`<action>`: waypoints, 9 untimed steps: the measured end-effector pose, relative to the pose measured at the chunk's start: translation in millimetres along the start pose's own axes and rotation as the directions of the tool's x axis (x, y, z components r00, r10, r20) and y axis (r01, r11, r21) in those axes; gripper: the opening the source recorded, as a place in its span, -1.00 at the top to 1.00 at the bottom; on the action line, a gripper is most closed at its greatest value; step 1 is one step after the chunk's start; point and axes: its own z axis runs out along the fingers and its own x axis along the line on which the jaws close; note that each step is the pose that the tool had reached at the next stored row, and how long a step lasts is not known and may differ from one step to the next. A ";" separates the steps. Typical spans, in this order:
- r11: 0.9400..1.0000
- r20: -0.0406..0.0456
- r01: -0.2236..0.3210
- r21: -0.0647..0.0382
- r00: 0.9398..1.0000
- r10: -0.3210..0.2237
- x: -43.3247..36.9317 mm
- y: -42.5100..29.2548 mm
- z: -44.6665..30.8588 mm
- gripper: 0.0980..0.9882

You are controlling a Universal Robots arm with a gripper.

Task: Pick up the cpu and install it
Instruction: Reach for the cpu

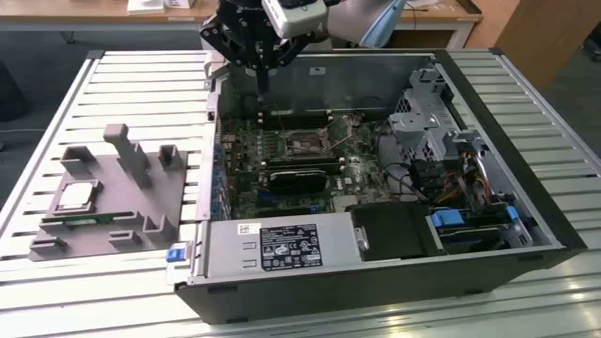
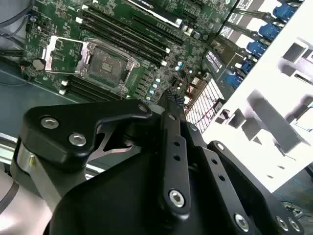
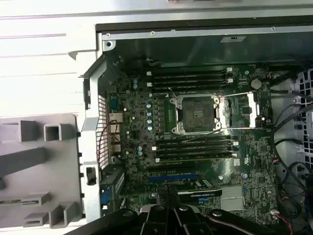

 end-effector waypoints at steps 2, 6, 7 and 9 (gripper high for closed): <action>1.000 0.000 0.000 0.000 1.000 0.000 0.0 0.0 0.0 0.98; 1.000 0.000 0.000 0.000 1.000 0.000 4.7 -0.4 0.0 0.98; 1.000 0.000 0.000 0.000 1.000 0.000 9.1 -0.7 0.1 0.98; 1.000 0.000 0.000 0.000 1.000 0.000 18.6 -1.4 0.5 0.98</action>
